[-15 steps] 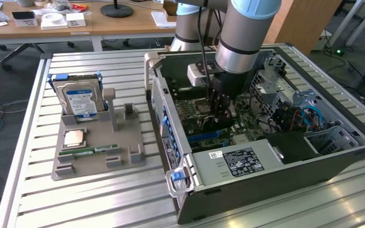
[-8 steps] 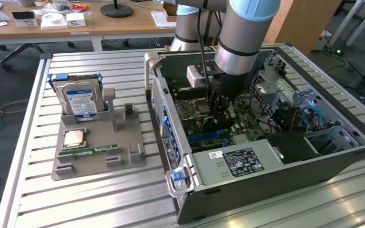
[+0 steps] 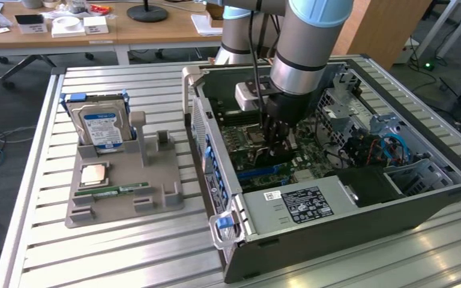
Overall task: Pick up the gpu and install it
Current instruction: 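Insert the gpu into the slot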
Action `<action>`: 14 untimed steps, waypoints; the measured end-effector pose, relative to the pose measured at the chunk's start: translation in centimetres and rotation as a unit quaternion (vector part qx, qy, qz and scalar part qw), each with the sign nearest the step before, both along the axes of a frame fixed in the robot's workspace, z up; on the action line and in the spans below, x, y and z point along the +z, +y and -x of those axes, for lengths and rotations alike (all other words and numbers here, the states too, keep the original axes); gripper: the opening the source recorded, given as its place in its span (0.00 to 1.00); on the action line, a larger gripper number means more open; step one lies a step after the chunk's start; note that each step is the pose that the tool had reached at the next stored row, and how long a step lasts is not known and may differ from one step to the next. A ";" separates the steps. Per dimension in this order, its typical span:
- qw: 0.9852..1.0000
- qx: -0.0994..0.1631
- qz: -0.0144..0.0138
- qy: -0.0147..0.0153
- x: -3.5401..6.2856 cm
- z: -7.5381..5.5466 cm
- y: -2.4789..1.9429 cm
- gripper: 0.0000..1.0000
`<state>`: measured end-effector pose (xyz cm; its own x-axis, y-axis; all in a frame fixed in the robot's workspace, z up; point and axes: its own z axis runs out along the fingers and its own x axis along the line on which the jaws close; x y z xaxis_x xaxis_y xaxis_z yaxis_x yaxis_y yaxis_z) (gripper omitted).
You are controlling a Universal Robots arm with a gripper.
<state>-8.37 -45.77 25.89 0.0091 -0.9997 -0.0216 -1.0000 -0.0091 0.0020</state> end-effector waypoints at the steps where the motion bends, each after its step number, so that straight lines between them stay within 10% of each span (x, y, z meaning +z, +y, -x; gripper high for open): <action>1: 1.000 0.000 0.000 0.000 0.00 0.0 0.00 0.26; 14: 1.000 0.000 0.000 0.000 -0.01 0.1 -0.13 0.26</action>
